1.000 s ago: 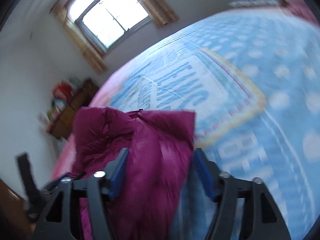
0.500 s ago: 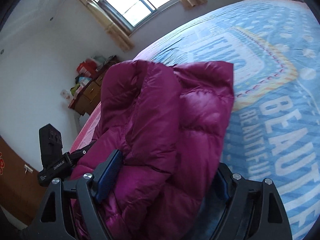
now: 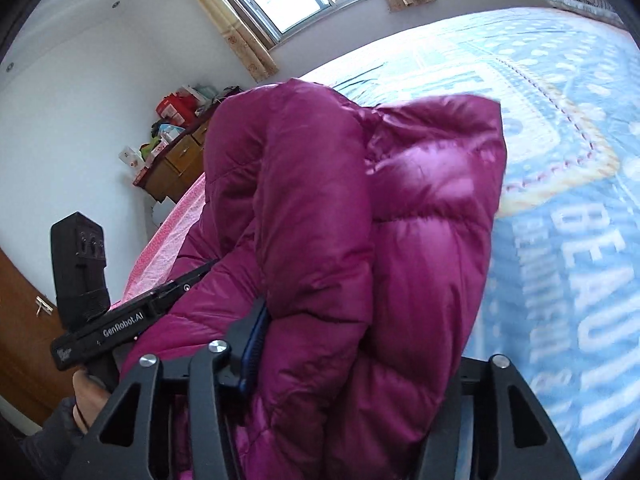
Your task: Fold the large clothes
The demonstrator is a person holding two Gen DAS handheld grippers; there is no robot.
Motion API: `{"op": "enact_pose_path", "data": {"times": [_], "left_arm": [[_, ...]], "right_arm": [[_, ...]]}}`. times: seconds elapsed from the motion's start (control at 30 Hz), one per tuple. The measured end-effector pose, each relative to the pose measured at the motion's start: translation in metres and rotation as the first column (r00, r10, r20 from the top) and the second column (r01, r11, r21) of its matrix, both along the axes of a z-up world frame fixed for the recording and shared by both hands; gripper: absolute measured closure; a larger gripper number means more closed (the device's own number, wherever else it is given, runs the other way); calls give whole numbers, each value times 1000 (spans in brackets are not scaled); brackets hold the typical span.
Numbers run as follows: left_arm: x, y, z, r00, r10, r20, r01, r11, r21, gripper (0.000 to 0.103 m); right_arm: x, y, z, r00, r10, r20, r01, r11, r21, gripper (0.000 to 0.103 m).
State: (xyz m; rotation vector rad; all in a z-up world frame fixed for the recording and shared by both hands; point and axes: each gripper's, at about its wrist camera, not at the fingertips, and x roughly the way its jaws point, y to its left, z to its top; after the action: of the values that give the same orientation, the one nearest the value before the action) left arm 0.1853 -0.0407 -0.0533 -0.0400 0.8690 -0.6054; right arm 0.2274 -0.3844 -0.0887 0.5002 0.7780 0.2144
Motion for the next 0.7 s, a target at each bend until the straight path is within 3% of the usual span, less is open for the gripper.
{"op": "enact_pose_path", "data": {"times": [0.43,0.7], "left_arm": [[-77,47,0,998,58,20,-59,997,54,48],[-109,55,7,996,74,51,-78,993,92,53]], "right_arm": [[-99,57,-6,998,-42,41,41,999,11,53],[-134,83,-4,999,-38,37,37,999,22,54]]}}
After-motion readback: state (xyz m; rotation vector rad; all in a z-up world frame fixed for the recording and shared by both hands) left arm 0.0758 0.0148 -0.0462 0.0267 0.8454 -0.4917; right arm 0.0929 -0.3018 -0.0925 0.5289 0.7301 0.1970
